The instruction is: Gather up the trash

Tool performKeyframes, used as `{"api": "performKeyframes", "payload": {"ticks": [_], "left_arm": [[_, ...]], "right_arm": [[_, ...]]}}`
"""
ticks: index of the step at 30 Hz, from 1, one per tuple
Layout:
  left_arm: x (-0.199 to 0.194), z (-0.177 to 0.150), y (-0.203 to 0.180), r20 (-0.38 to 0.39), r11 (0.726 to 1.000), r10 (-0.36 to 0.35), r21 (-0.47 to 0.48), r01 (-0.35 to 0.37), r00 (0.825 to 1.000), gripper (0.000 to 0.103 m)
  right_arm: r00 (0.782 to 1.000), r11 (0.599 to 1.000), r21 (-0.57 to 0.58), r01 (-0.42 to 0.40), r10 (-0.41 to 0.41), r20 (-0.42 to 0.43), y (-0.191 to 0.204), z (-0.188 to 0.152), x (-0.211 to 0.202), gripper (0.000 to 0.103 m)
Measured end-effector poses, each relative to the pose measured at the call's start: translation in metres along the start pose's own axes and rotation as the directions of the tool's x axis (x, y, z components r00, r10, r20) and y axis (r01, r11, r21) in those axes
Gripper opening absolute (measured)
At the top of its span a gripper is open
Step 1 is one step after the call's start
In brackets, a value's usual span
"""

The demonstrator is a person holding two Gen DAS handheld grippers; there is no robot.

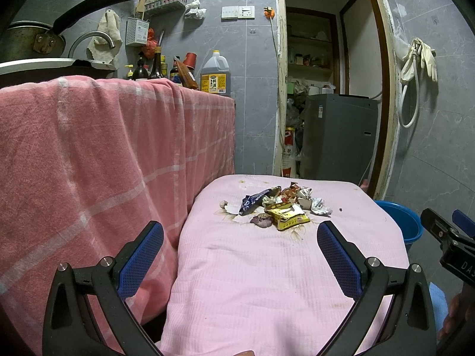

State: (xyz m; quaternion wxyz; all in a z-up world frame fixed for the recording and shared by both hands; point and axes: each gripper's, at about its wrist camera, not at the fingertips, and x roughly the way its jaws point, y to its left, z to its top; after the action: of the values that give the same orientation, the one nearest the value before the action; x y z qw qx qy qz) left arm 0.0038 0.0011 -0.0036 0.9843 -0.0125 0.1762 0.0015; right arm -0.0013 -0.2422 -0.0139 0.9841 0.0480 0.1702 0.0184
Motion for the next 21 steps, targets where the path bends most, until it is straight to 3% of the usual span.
{"api": "performKeyframes", "payload": {"ticks": [21], "left_arm": [[0.003,-0.001,0.001,0.008,1.0,0.01,0.009,-0.01,1.0,0.102]], "right_arm": [[1.0,1.0,-0.004,0.002,-0.002,0.003,-0.002,-0.001,0.007,0.103]]}}
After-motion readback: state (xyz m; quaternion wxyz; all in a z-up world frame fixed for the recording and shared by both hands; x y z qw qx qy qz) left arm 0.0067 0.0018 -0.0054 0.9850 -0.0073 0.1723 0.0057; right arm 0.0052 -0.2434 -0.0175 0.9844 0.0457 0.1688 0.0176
